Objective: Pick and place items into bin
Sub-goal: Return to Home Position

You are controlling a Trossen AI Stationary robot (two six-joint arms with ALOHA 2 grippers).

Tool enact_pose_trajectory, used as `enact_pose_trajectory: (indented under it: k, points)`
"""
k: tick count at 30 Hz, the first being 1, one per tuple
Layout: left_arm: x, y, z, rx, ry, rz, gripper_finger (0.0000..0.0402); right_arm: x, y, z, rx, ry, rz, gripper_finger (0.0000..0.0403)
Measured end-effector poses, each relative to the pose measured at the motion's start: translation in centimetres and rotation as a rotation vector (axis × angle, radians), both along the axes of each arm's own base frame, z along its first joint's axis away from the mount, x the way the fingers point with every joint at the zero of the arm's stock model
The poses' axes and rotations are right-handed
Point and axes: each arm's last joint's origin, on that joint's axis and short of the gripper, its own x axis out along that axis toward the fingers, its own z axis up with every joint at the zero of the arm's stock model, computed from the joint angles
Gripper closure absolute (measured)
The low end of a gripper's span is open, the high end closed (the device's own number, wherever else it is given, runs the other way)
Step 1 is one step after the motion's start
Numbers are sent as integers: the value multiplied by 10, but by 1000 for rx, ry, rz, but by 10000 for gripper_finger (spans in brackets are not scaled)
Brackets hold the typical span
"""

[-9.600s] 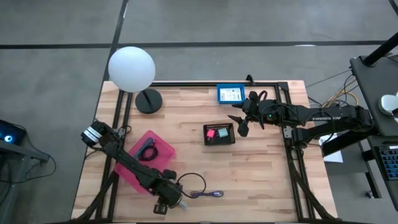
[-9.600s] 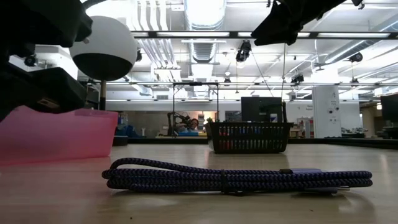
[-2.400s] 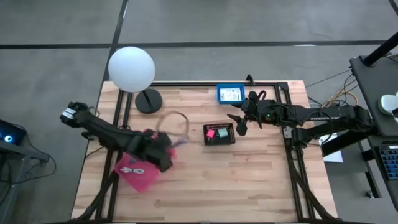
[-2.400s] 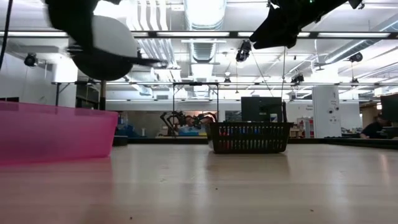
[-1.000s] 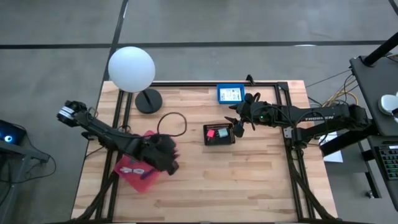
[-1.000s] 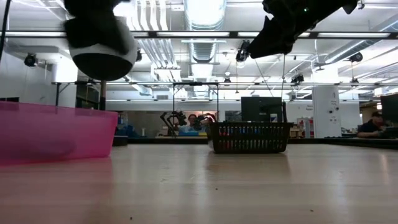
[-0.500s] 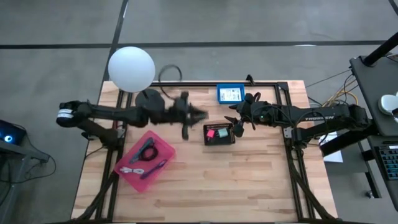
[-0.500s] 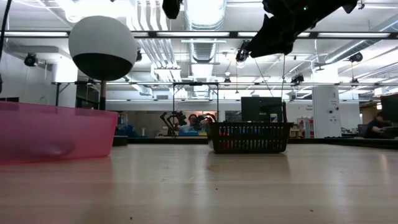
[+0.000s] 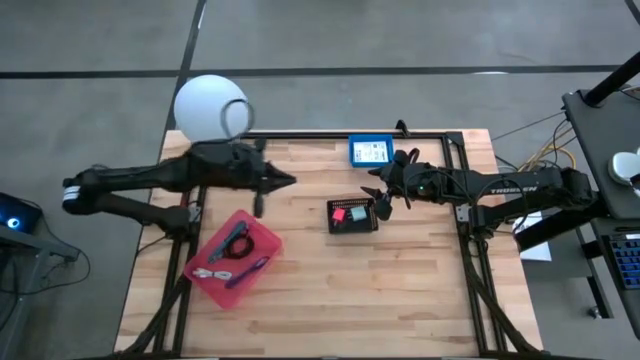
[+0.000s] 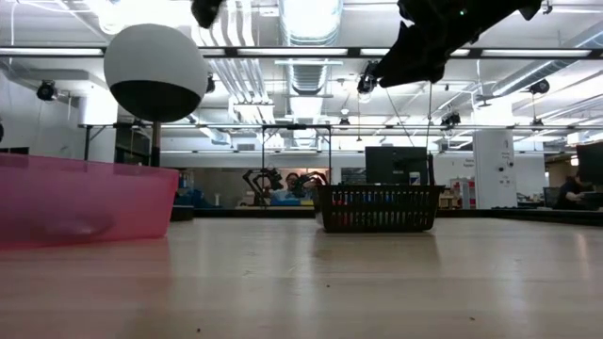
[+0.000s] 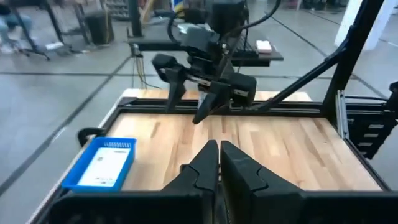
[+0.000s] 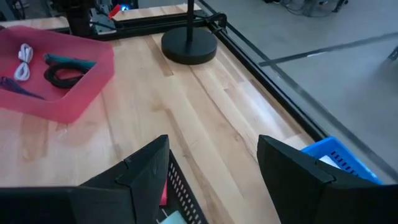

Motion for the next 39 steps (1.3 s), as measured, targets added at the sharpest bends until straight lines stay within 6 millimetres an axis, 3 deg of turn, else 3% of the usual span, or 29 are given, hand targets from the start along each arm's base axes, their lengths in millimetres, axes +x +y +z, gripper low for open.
enact_pose_trajectory:
  k: [5,11,22,28,31,36,39]
  points:
    - [-48,-5,-13,7,-94,41,401,0,0,0,39,-18,-24,174]
    - [-85,-9,-59,-3,-231,88,401,0,0,0,71,-32,-43,174]
    - [-117,-12,-131,-14,-377,119,402,0,0,0,77,-35,-45,174]
    - [-128,-14,-154,-10,-450,113,402,4,0,7,163,-160,-84,175]
    - [-125,-13,-164,-12,-446,109,402,5,0,11,209,-231,-102,175]
    - [-121,-14,-172,-16,-422,80,402,7,1,16,303,-317,-98,175]
    - [-122,-14,-169,-11,-442,66,402,9,4,19,313,-322,13,175]
